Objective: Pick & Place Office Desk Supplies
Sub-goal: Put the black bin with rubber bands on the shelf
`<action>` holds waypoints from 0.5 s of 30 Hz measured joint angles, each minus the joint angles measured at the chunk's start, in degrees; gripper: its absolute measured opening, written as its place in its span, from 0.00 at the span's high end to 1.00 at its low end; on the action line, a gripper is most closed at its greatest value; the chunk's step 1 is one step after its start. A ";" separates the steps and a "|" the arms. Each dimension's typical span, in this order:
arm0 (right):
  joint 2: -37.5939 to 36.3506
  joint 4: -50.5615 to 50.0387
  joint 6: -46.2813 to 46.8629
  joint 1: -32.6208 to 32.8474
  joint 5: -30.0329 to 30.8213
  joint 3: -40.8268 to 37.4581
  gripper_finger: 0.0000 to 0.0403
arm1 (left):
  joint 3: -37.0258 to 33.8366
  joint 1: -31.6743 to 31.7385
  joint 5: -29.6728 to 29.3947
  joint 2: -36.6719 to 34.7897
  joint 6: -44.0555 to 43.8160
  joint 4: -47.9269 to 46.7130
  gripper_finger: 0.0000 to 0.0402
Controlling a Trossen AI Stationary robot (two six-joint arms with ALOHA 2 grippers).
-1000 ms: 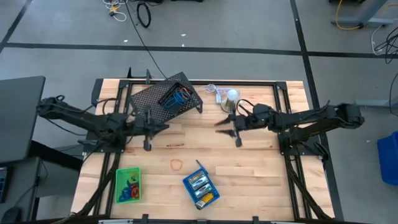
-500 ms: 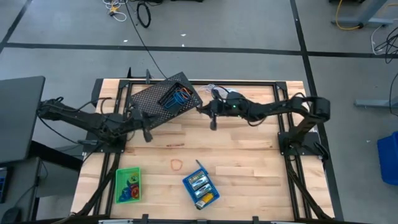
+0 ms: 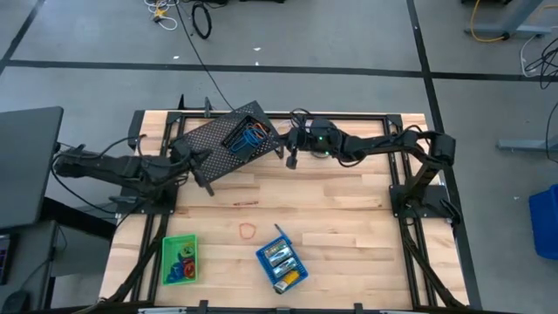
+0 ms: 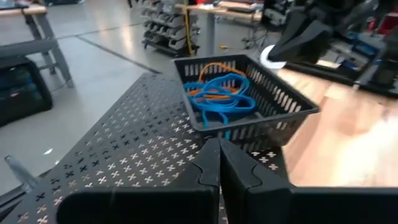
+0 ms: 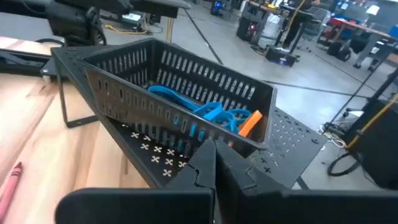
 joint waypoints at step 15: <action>1.93 -1.69 1.00 -3.78 -6.78 1.46 1.00 | 0.00 13.06 11.94 7.21 -1.84 2.76 1.00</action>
